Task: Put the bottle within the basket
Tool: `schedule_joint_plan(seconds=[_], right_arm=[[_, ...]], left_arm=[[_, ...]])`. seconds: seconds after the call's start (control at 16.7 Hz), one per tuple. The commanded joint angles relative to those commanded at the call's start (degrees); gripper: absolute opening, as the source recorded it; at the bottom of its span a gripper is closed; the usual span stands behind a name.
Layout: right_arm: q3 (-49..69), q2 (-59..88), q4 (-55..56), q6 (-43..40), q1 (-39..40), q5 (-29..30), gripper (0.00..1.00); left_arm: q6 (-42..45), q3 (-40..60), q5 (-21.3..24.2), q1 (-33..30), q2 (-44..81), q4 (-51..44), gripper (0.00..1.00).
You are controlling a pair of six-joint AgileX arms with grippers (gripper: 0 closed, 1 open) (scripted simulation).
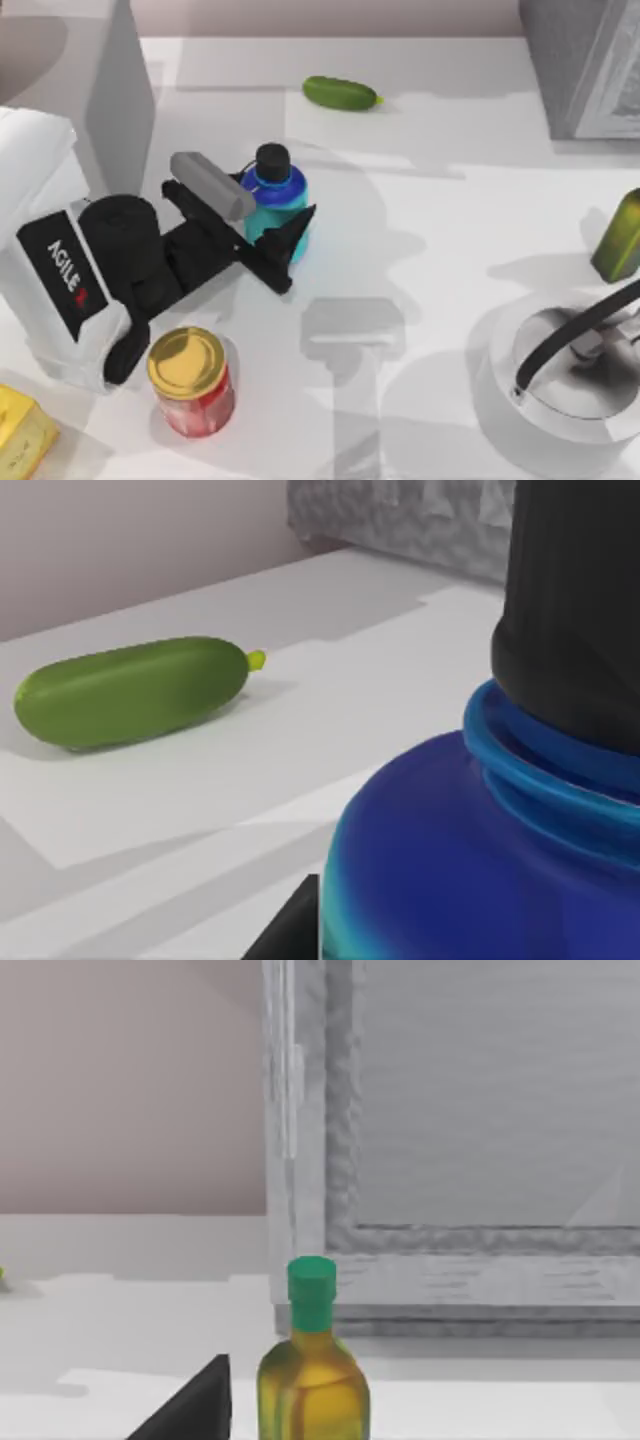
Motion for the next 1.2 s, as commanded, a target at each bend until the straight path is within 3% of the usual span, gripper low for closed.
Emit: schedule_joint_plan(seconds=[0.18,0.24,0.84,1.2], right_arm=[[0.0,0.0,0.0,0.0,0.0,0.0,1.0],[0.0,0.0,0.0,0.0,0.0,0.0,1.0],[0.0,0.0,0.0,0.0,0.0,0.0,1.0],[0.0,0.0,0.0,0.0,0.0,0.0,1.0]], left_arm=[[0.0,0.0,0.0,0.0,0.0,0.0,0.02],[0.0,0.0,0.0,0.0,0.0,0.0,0.0],[0.3,-0.2,0.4,0.2,-0.3,-0.5,0.0],[7.8,-1.5,10.2,3.2,-7.1,-12.3,0.0]])
